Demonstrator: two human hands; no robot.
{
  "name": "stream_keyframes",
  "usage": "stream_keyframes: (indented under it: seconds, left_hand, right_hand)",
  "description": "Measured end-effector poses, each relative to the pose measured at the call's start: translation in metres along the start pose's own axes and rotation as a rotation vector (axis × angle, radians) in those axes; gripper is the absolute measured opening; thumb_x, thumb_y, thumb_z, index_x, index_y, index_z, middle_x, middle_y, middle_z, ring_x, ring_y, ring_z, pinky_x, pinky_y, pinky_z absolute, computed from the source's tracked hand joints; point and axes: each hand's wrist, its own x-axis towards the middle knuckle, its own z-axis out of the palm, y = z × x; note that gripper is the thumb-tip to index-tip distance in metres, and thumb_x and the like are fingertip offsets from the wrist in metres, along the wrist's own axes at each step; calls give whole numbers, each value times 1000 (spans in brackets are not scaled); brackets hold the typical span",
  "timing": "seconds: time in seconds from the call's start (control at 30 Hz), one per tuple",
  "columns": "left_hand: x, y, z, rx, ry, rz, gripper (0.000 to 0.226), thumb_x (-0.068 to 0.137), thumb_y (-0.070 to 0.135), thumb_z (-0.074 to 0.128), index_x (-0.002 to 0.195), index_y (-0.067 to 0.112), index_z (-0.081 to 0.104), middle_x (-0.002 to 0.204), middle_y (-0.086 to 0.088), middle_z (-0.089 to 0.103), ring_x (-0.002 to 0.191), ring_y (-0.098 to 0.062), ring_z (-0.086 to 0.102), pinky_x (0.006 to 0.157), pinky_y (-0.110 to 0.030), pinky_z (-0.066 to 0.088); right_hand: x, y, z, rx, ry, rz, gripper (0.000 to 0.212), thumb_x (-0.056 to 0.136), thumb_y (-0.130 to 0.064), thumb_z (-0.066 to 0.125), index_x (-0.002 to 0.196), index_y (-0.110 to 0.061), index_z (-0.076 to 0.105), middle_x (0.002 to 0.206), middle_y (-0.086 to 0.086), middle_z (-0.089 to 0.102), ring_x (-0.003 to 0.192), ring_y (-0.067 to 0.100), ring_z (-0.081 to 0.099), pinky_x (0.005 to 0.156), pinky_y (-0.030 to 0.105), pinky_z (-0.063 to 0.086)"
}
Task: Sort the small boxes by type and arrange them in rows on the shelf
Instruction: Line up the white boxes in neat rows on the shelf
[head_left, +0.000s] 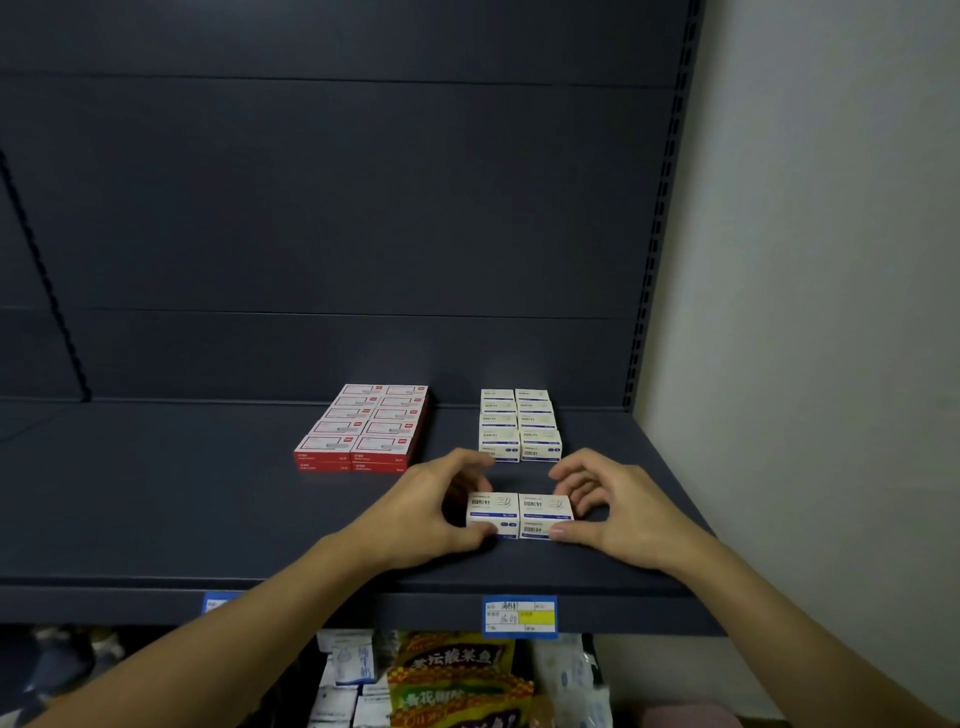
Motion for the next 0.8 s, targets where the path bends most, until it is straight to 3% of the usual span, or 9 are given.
stream_keyframes:
  seconds: [0.37,0.5,0.6,0.7,0.8]
  left_hand:
    - [2,2,0,31,-13,15,64,79,32,81,135,30,50,110,17,65,106,0,61,95,-22,50]
    - [2,6,-5,107,-42,29,67,79,45,79,138,35,47,118,22,57,112,3,54,94,-16,45]
    - [10,9,-15,111,18,57,50,88,44,71,134,34,53,120,20,55,110,2,53,89,-13,45]
    - [37,0,-24,196,152,76,27,94,34,66,121,28,67,109,16,58,98,0,58,82,-12,44]
    - [69,-10,-26,330,181,74,24,95,25,64,118,22,71,107,9,59,91,-3,58,85,-23,49]
  right_hand:
    - [2,0,-3,-17,-25,-12,55,67,-32,91,112,-31,60,98,-7,68,89,10,66,82,29,58]
    - [4,-3,-7,-49,-67,-19,54,69,-36,89,115,-30,60,100,-8,68,90,8,66,81,27,58]
    - [12,-2,-14,-9,-20,-35,44,74,-35,85,112,-30,64,99,-7,67,88,11,67,78,29,59]
    - [38,5,-21,-14,133,-5,28,80,-24,82,105,-26,69,94,-4,69,81,12,66,77,28,58]
    - [69,14,-23,-179,197,18,26,81,-22,79,106,-24,72,94,-4,65,77,8,63,76,18,51]
